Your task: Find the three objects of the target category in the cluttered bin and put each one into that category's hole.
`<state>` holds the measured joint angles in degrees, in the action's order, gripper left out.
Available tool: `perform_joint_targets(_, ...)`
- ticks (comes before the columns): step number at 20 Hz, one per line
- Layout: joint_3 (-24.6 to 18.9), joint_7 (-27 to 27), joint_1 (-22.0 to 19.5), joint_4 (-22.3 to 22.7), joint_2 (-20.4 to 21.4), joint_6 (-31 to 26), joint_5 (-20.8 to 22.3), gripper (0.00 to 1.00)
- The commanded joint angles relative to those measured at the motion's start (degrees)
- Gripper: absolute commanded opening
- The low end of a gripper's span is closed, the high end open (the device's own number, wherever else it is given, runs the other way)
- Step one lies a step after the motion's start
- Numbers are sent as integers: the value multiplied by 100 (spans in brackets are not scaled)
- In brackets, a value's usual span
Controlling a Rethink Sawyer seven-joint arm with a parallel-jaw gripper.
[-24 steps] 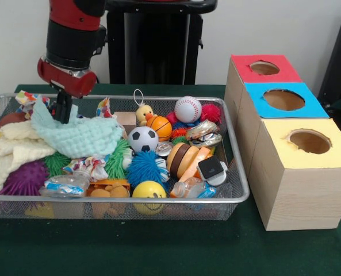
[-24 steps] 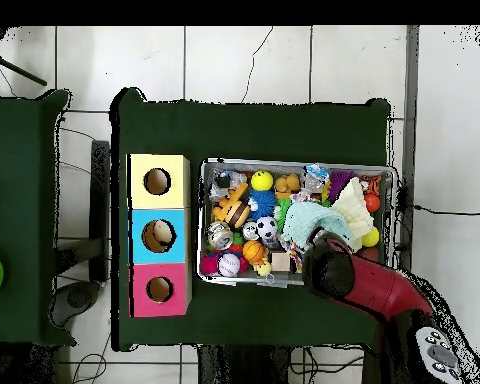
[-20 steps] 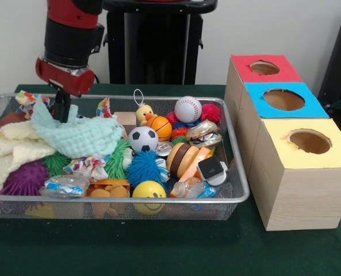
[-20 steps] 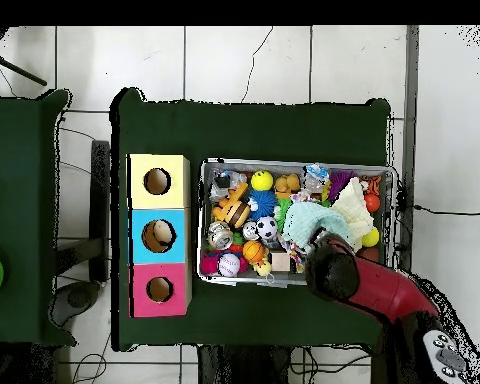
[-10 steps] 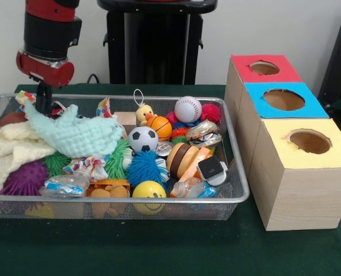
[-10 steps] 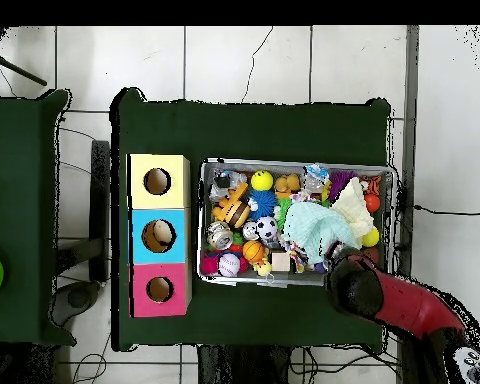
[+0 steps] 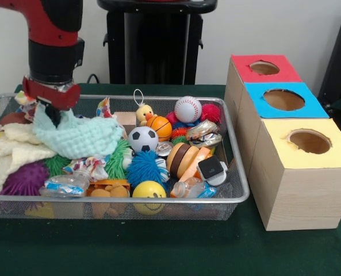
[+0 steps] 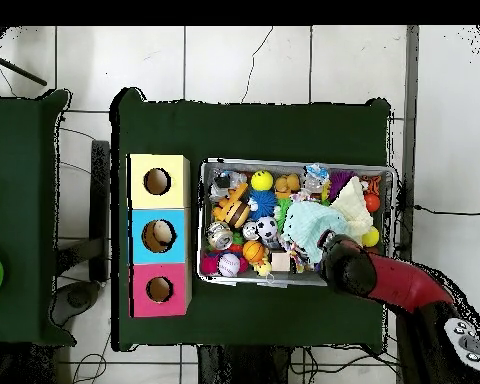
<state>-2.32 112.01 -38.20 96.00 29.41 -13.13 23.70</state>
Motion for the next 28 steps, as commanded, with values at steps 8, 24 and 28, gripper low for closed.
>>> perform_joint_targets(8, -773, -493, 73, -2503, -906, -1949, -250, 0)
perform_joint_targets(24, -1012, -542, -23, -3337, -455, -3910, -506, 0)
perform_joint_targets(28, -1014, -507, 15, -3490, -455, -4033, -574, 0)
